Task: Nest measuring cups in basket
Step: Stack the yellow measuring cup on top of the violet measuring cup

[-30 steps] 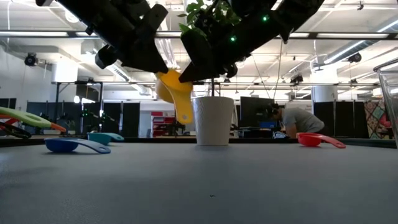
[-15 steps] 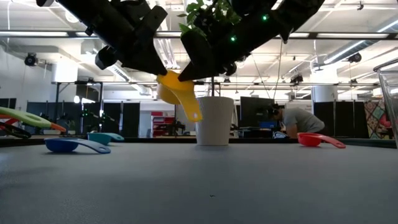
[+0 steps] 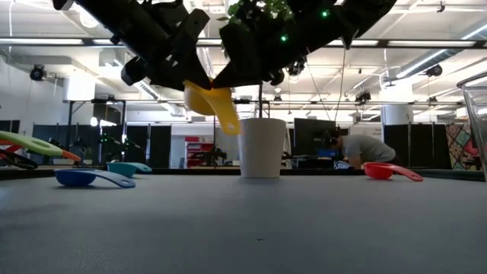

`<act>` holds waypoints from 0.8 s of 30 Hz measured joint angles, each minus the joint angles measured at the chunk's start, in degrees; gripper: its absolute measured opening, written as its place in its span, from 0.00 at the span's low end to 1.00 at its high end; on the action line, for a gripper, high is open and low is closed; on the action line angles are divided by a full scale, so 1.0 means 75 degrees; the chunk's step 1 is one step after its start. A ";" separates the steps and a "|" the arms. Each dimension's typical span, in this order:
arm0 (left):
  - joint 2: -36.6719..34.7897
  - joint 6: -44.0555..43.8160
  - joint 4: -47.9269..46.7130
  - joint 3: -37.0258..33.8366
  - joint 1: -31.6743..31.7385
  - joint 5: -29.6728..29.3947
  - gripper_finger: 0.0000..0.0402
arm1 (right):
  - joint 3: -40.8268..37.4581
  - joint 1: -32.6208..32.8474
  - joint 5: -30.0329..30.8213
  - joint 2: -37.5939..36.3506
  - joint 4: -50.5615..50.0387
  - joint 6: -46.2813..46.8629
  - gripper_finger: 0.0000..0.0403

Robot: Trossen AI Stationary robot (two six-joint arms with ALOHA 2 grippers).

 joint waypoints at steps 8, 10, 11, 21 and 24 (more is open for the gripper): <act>0.0003 0.0126 -0.0089 0.0046 0.0148 0.0037 0.39 | 0.0006 -0.0012 -0.0108 -0.0003 0.0139 -0.0123 0.02; 0.0003 0.0210 -0.0106 0.0046 0.0141 0.0037 0.36 | 0.0006 -0.0010 -0.0108 -0.0003 0.0139 -0.0135 0.02; 0.0003 0.0241 -0.0104 0.0046 0.0139 0.0029 0.34 | 0.0006 -0.0012 -0.0114 -0.0003 0.0142 -0.0161 0.02; 0.0023 0.0519 -0.0185 0.0046 0.0156 -0.0007 0.03 | 0.0020 0.0000 -0.0184 -0.0032 0.0342 -0.0166 0.02; 0.0023 0.0519 -0.0265 0.0040 0.0148 0.0031 0.03 | 0.0005 -0.0001 -0.0352 -0.0032 0.0398 -0.0375 0.03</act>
